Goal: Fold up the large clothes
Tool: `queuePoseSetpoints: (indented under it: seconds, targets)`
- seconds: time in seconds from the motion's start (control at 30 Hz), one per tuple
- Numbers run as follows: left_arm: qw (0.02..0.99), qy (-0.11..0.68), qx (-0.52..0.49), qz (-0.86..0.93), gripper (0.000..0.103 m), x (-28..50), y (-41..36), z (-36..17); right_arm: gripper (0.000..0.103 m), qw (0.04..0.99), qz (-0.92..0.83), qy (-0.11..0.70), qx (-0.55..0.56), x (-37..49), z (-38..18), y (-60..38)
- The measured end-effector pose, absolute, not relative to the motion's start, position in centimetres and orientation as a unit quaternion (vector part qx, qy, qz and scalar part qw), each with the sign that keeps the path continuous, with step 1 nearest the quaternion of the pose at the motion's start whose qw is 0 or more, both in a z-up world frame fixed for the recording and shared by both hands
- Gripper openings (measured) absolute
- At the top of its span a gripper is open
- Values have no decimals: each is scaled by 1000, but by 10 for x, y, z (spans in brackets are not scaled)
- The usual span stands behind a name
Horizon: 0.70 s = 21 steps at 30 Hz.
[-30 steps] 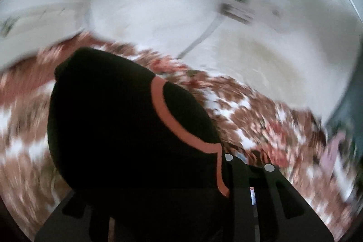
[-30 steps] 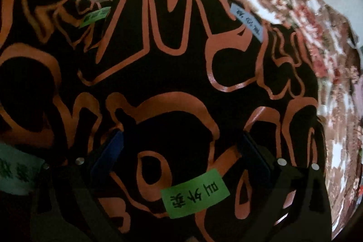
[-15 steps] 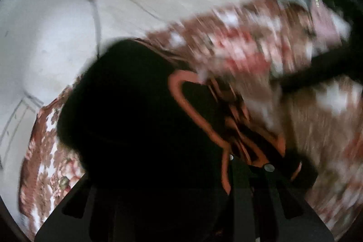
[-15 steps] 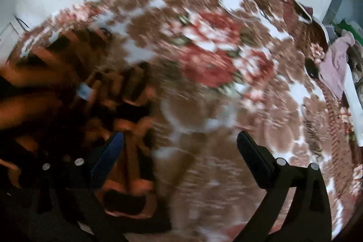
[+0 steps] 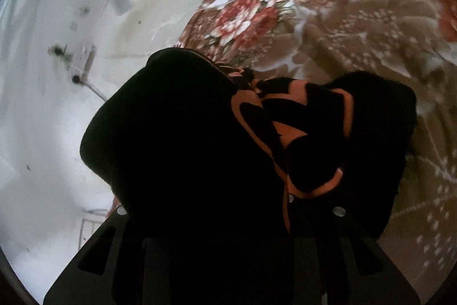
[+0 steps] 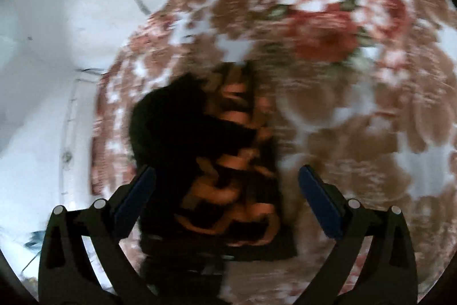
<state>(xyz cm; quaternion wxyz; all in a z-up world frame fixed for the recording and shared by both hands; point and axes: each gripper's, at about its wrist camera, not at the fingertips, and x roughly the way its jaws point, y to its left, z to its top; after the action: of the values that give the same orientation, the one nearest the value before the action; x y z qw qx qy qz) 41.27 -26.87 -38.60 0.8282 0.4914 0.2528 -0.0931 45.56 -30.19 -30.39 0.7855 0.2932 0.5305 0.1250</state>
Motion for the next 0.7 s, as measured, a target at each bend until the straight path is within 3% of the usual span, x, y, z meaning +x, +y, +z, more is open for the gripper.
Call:
queuePoseSetpoints:
  seconds: [0.13,0.3,0.57,0.63,0.7]
  targets:
    - [830,252,487,-99,28,407,-266,-382,98,760,192,560,270,493,-299,-254]
    - [836,254,475,-100,28,407,-266,-381,97,718,202,619,247,524,-333,-213]
    - [843,251,464,-106,28,407,-265,-384,94,716,244,610,236,538,-323,-183]
    - [843,251,463,-109,28,407,-265,-383,93,700,224,644,210,543,-344,-176]
    - [843,251,463,-111,28,407,-264,-384,83,702,209,655,185,543,-354,-174]
